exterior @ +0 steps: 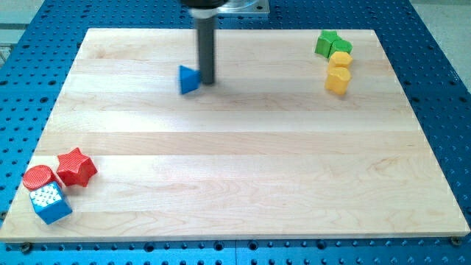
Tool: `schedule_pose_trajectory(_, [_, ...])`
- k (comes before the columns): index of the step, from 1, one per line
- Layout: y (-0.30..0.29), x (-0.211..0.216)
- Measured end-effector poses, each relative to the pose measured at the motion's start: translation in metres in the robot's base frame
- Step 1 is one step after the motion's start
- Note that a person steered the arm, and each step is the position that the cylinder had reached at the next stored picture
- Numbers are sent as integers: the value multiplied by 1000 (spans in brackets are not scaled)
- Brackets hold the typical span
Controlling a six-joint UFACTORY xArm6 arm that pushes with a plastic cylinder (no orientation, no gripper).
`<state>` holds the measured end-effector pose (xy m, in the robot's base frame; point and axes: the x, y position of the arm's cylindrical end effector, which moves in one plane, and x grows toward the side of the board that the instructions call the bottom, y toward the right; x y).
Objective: Push the triangle closely to the red circle
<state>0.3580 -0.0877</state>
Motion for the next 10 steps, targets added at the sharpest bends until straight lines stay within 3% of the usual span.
schedule_pose_trajectory(1, [-71, 63])
schedule_pose_trajectory(2, [-40, 54])
schedule_pose_trajectory(3, [-13, -7])
schedule_pose_trajectory(4, [-75, 12])
schedule_pose_trajectory(5, [-117, 111])
schedule_pose_trajectory(6, [-146, 163])
schedule_pose_trajectory(8, [-52, 67])
schedule_pose_trajectory(9, [-30, 177])
schedule_pose_trajectory(10, [-56, 257])
